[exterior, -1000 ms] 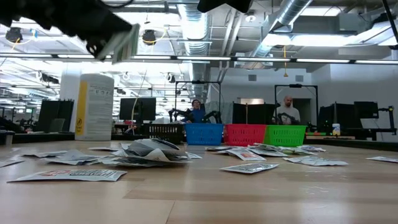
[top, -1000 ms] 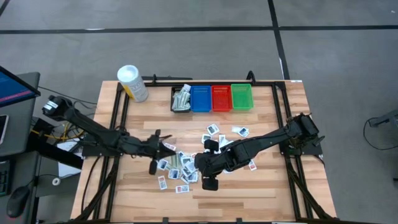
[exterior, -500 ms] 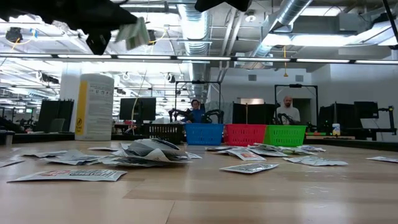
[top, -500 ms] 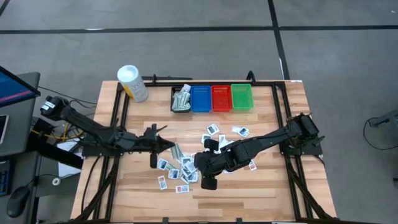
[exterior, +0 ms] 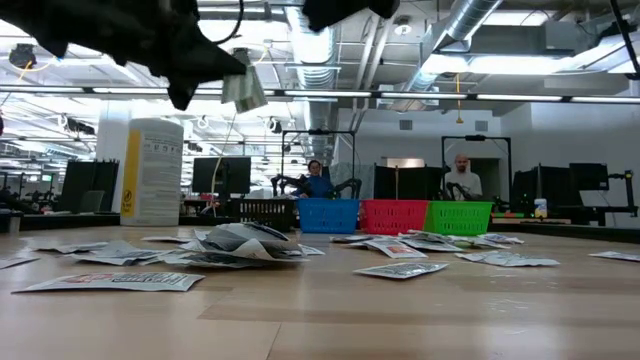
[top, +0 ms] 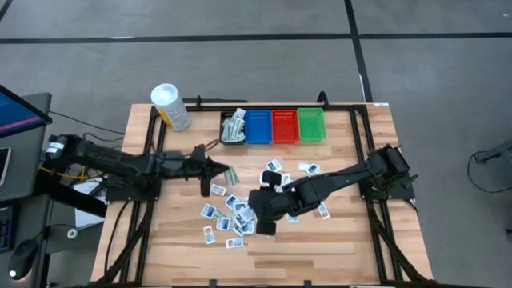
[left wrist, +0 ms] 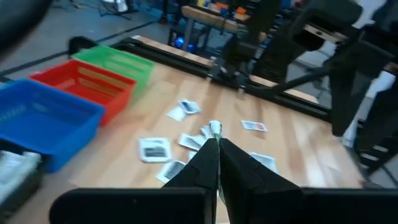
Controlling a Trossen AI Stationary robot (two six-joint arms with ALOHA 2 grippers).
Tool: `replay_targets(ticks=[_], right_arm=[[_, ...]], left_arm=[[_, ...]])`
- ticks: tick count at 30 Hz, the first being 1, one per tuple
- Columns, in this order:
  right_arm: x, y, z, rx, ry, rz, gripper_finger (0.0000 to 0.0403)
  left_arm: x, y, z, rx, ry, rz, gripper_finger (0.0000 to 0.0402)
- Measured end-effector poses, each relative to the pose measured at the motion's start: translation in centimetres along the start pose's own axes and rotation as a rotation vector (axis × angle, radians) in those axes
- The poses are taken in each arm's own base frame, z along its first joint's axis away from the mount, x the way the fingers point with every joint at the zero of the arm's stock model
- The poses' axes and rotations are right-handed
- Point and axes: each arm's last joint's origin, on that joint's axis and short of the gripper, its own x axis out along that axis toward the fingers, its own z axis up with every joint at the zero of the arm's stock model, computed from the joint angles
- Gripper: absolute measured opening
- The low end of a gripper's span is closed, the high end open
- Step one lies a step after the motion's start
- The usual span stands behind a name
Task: Pick & Place First Aid Supplies
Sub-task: Put the green bandage pack in the black bin
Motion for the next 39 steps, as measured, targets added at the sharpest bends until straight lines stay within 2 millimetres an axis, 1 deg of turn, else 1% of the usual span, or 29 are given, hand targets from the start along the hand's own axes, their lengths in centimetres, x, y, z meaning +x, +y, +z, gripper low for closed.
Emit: replay_targets(ticks=[4, 9, 14, 16, 19, 23, 27, 30, 32, 35, 37, 39], right_arm=[[0.4, -1.6, 0.0, 0.001, 0.051, -0.039, 0.0107], [0.9, -3.6, 0.0, -0.012, 0.105, -0.076, 0.0107], [0.3, -6.0, 0.4, -0.075, 0.125, -0.101, 0.0107], [0.2, -7.3, 0.2, -0.118, 0.165, -0.117, 0.0107], [0.5, -9.5, 0.5, -0.177, 0.188, -0.136, 0.0107], [1.1, -12.5, 0.8, -0.201, 0.211, -0.126, 0.0107], [1.8, -14.3, 0.8, -0.192, 0.238, -0.107, 0.0107], [1.8, -14.9, 0.6, -0.196, 0.254, -0.112, 0.0107], [2.0, -15.1, 0.2, -0.199, 0.274, -0.129, 0.0107], [1.8, -15.3, -0.6, -0.179, 0.285, -0.136, 0.0107], [1.5, -15.3, -0.9, -0.147, 0.250, -0.141, 0.0107], [1.8, -15.2, -1.3, -0.103, 0.201, -0.145, 0.0107]], left_arm=[[0.4, 2.3, 0.6, 0.029, -0.009, 0.066, 0.0012], [0.5, 5.8, 1.3, 0.032, -0.018, 0.156, 0.0012], [0.2, 9.1, 2.0, 0.039, -0.021, 0.242, 0.0012], [0.4, 10.2, 2.4, 0.052, -0.014, 0.265, 0.0012], [1.3, 11.7, 3.3, 0.070, 0.000, 0.300, 0.0012], [3.3, 13.5, 4.2, 0.116, 0.047, 0.310, 0.0012], [5.0, 14.9, 4.3, 0.124, 0.091, 0.319, 0.0012], [5.3, 15.0, 4.0, 0.093, 0.108, 0.292, 0.0012], [4.8, 14.3, 4.3, 0.059, 0.122, 0.221, 0.0012], [3.7, 12.6, 5.0, 0.063, 0.135, 0.111, 0.0009], [3.0, 11.3, 5.5, 0.074, 0.133, 0.055, 0.0008], [2.3, 10.0, 6.0, 0.092, 0.115, 0.009, 0.0008]])
